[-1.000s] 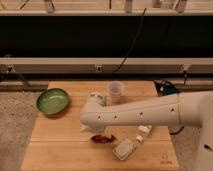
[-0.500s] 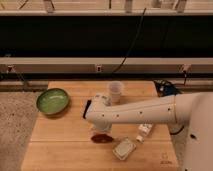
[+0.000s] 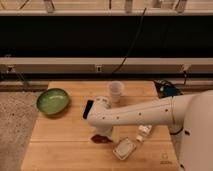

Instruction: Place the pepper in the ceramic bowl

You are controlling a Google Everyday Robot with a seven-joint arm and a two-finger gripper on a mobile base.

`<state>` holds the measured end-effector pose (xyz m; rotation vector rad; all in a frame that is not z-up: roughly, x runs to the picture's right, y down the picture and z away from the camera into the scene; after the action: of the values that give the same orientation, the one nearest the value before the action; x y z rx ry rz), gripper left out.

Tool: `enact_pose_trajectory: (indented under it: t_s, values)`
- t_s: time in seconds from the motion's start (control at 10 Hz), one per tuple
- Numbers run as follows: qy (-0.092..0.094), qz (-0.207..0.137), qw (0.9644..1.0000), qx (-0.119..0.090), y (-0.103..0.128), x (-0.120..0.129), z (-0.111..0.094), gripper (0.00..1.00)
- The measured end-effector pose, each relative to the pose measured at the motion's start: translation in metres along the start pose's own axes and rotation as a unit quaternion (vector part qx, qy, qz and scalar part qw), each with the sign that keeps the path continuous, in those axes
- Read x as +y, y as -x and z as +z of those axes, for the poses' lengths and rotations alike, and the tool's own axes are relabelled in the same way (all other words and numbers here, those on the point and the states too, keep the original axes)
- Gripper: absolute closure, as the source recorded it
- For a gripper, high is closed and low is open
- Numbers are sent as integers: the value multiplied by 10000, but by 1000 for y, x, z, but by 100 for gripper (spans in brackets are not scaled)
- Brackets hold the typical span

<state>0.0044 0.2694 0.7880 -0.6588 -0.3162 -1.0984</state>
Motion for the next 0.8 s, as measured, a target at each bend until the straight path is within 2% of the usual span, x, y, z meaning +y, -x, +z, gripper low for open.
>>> enact_pose_trajectory:
  t_s: [0.2,0.3,0.8]
  values:
    - [-58,71,10000,4,1,0,7,21]
    - [-66,91,9999,-7,2,0,8,25]
    - [-98,112,9999,-22,5,-4,10,76]
